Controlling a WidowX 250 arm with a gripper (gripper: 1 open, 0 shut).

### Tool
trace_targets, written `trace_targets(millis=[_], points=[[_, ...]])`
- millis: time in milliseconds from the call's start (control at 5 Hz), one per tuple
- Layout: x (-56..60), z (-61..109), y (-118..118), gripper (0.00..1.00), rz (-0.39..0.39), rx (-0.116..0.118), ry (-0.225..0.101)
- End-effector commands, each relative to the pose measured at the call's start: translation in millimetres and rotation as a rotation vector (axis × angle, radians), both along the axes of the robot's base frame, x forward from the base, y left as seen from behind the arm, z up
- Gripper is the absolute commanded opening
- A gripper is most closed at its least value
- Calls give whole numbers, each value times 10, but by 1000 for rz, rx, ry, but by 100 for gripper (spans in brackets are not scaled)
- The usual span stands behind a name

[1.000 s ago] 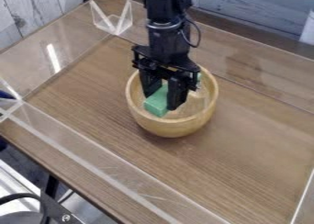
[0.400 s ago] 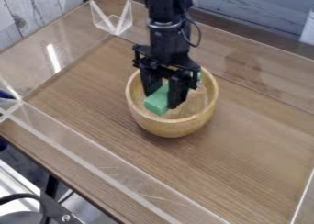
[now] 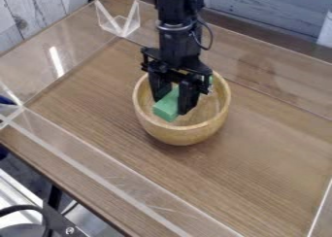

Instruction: Put the green block in the brown bowl

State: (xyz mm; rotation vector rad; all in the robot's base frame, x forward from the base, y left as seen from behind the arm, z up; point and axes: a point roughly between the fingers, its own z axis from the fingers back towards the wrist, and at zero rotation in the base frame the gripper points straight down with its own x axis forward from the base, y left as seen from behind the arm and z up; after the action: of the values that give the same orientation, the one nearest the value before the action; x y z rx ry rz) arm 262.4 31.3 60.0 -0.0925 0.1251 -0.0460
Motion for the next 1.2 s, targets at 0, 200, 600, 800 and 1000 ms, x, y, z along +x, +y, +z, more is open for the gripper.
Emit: trace_targets(millis=[0, 200, 600, 800, 1000], points=[[123, 122, 59, 0, 9, 14, -55], [134, 110, 64, 0, 10, 15, -51], [154, 88, 73, 0, 13, 17, -44], [161, 77, 77, 0, 14, 17, -41], [168, 74, 81, 0, 16, 17, -39]])
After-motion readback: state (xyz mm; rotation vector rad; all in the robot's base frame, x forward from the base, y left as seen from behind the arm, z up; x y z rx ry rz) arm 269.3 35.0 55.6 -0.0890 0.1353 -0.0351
